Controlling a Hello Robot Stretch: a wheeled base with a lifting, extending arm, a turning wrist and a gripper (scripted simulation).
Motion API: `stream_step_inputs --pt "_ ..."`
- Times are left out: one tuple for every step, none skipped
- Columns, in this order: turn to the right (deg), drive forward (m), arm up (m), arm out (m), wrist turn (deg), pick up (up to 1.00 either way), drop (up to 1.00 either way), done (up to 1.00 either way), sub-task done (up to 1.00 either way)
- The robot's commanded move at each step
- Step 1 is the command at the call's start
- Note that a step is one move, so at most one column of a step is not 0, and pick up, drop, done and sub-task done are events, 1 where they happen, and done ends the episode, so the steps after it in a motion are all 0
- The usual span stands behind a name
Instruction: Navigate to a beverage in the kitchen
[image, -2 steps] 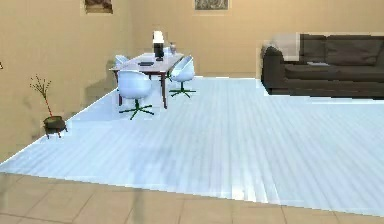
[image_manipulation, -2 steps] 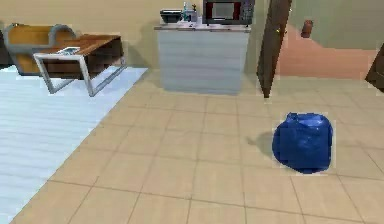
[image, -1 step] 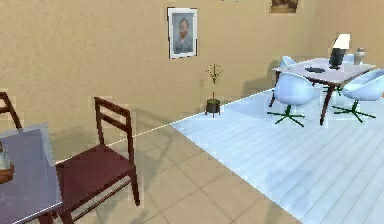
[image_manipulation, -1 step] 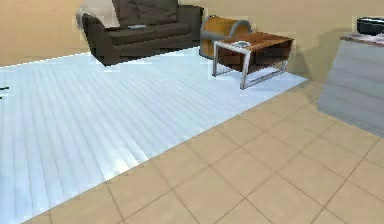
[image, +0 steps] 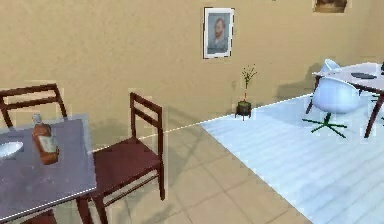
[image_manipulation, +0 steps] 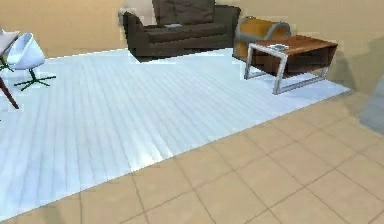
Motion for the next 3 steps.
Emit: stream_step_inputs --pt "0.0 0.50 0.00 0.00 0.0 0.00 0.00 0.00 0.00" --pt "-45.0 0.00 0.00 0.00 0.0 0.00 0.00 0.00 0.00" --pt "-12.0 0.00 0.00 0.00 0.0 0.00 0.00 0.00 0.00"
